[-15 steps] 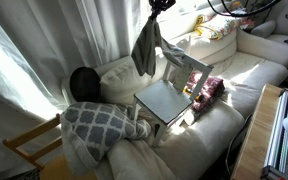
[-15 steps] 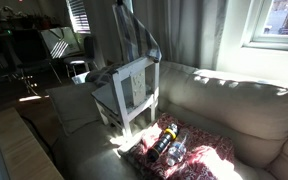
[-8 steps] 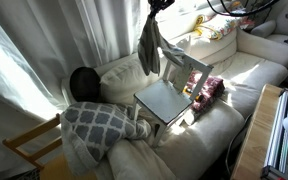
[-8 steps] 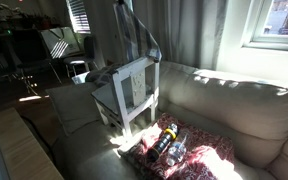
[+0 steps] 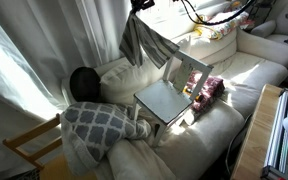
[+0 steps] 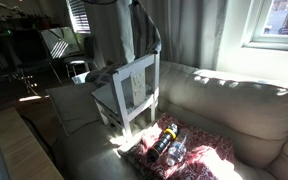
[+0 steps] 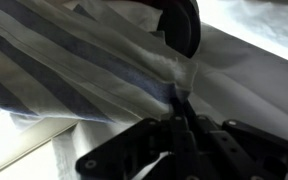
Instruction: Pick up the striped towel and put it on the top of the backrest of the couch, turn the chair ninety degrees clockwise on the couch
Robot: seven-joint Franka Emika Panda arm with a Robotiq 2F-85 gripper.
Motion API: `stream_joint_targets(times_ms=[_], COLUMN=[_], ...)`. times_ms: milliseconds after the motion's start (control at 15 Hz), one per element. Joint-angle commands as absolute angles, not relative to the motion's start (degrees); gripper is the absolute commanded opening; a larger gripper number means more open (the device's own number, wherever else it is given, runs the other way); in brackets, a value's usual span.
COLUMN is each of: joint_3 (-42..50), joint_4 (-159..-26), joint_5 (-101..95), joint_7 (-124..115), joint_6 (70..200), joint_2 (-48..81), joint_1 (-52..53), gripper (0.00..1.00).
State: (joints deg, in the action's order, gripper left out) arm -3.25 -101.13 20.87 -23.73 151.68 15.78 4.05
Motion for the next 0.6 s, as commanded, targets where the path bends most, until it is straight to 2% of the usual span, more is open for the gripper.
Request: stream_joint_targets(times_ms=[0,533], joint_3=[-3.01,-0.51], joint_4=[-92.77,-80.4], joint_5=[22.34,23.24], joint_7=[-27.58,-35.94], joint_6=[161.86,178.7], joint_2=[25.72,40.38], joint_1=[4.88,7.17], gripper=[0.01,0.01])
